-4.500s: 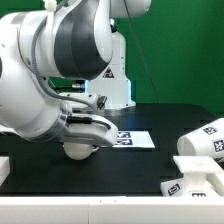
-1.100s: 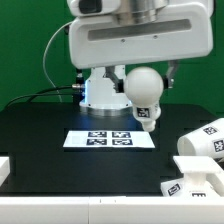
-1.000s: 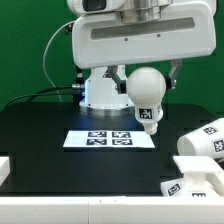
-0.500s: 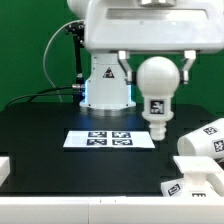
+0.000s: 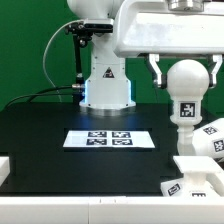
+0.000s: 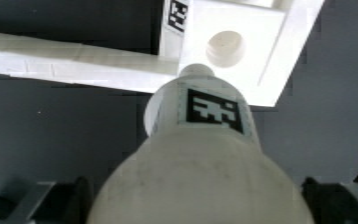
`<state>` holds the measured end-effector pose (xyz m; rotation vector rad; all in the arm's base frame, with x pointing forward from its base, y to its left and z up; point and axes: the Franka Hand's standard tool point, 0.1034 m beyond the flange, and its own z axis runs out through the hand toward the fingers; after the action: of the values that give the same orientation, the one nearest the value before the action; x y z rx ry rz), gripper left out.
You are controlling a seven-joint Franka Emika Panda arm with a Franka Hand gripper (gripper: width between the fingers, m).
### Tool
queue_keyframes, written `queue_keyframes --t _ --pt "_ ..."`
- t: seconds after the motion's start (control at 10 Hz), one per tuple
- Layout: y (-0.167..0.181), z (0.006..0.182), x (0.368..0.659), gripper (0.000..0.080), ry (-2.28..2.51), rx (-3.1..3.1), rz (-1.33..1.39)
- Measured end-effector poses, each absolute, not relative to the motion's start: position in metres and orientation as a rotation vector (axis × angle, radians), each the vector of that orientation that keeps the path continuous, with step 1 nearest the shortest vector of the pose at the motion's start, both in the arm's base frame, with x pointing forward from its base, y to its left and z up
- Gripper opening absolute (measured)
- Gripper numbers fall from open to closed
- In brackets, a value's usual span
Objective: Assemble lamp
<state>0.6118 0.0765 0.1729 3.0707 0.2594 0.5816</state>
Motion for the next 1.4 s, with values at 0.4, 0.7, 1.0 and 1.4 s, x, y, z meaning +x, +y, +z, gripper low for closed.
queue_keyframes --t 0.4,0.7,1.0,1.4 --pt "0.097 0.154 0.613 0.0574 0.424 3.032 0.552" --pt "0.092 0.149 0.612 0.0574 0.450 3.027 0.538" --pt "0.094 0.142 0.610 0.0574 0.461 3.028 0.521" --pt "0.091 0.128 0.605 0.0574 0.545 3.011 0.480"
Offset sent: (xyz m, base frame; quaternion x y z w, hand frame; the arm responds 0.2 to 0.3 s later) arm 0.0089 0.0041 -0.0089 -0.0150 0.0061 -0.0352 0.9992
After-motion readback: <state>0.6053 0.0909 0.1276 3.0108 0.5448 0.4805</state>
